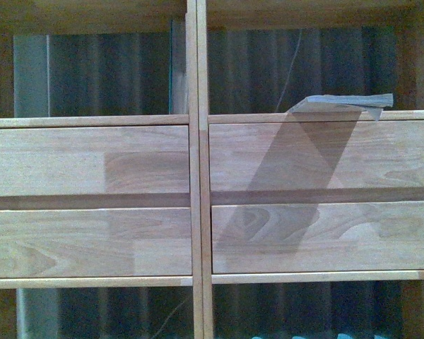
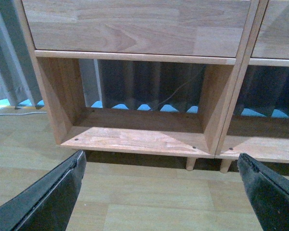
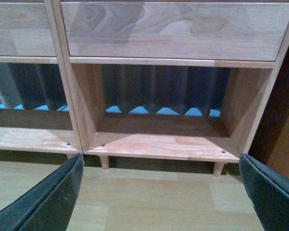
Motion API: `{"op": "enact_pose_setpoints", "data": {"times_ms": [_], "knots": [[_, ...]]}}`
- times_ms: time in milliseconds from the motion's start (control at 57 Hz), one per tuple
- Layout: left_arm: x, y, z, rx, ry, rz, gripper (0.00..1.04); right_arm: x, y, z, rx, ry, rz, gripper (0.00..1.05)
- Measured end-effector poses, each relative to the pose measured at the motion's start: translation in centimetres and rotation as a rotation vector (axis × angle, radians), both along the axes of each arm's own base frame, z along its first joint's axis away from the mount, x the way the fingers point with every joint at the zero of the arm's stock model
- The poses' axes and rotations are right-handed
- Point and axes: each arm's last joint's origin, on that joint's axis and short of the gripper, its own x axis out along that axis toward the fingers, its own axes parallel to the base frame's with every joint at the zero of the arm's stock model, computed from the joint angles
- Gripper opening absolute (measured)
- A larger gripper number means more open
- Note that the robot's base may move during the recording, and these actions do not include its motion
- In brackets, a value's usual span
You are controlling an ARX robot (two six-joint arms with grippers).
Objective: Organize books on shelf
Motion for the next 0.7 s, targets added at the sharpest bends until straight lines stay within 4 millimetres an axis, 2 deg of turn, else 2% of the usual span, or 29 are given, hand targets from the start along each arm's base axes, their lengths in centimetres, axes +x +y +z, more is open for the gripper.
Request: {"op": "enact_pose_setpoints", "data": {"times_ms": [702], "knots": [[0.00, 0.00, 0.01, 0.000, -0.001, 0.000, 0.97, 0.00, 0.00, 0.00, 0.000, 0.000, 0.001, 0.98]]}}
